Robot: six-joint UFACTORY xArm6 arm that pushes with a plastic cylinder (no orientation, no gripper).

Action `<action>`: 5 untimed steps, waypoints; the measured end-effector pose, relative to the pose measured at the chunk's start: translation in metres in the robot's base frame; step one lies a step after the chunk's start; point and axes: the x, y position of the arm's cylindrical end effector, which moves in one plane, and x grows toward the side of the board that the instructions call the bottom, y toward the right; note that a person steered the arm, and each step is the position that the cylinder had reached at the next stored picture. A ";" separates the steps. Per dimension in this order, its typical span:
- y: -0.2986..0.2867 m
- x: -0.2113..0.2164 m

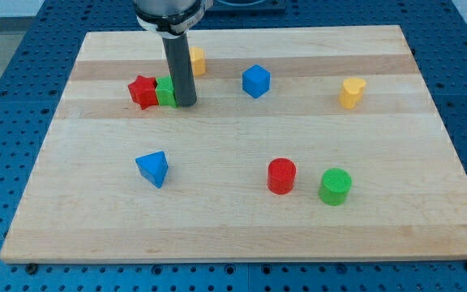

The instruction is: Push the yellow hexagon right to the green star

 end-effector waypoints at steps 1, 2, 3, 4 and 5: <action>0.021 0.027; 0.078 0.035; 0.134 0.016; 0.192 -0.021; 0.173 -0.084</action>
